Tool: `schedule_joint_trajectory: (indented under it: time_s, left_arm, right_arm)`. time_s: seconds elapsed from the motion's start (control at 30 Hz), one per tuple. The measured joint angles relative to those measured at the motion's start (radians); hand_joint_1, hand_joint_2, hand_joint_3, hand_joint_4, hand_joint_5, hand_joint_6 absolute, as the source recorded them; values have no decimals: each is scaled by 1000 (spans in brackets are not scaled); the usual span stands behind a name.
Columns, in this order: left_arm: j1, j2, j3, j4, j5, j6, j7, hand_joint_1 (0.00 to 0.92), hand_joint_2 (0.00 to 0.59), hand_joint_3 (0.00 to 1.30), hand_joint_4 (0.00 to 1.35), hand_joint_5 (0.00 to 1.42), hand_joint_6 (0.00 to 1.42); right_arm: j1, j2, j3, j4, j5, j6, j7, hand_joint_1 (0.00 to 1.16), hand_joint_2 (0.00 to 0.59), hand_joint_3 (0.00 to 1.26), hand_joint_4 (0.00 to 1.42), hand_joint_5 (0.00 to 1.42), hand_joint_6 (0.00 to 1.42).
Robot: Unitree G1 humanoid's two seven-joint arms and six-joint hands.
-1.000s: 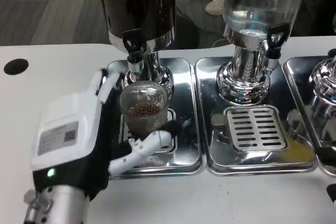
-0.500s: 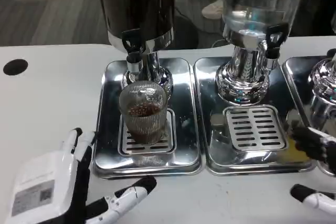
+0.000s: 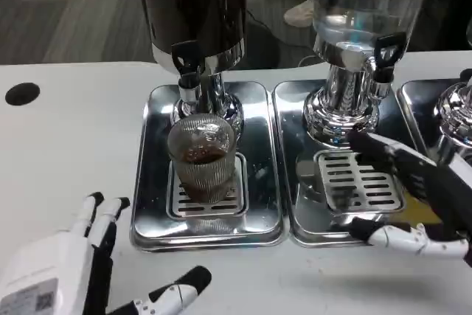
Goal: Grasp the cup under the faucet to collect the drink, then remove the cup.
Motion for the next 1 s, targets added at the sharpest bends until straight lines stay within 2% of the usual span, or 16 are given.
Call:
schedule_joint_trajectory:
  time_s: [0.2,0.4,0.43,0.5,0.7,1.0]
  left_arm:
    - [61,-10,-18,-6,0,-42,35,0,52,154,0,127,385]
    - [118,-15,-28,-22,0,-76,69,0,52,156,1,129,387]
    - [132,-17,-29,-22,0,-79,75,0,52,156,1,129,387]
    - [141,-19,-31,-23,0,-88,81,0,52,156,1,129,387]
    - [202,-23,-33,-37,1,-130,119,0,53,163,1,136,388]
    - [300,-24,-30,-40,-16,-176,184,0,54,176,11,141,392]
  right_arm:
    - [-28,28,48,-66,-39,77,-14,634,78,132,122,147,134]
    - [-89,69,95,-82,-94,148,-35,641,67,127,109,143,126]
    - [-112,85,108,-81,-106,170,-48,641,67,127,109,143,123]
    - [-128,91,118,-80,-120,180,-53,642,66,127,109,143,122]
    - [-224,135,164,-23,-173,248,-94,642,66,127,109,143,122]
    - [-301,188,213,54,-220,288,-145,660,63,125,122,154,139]
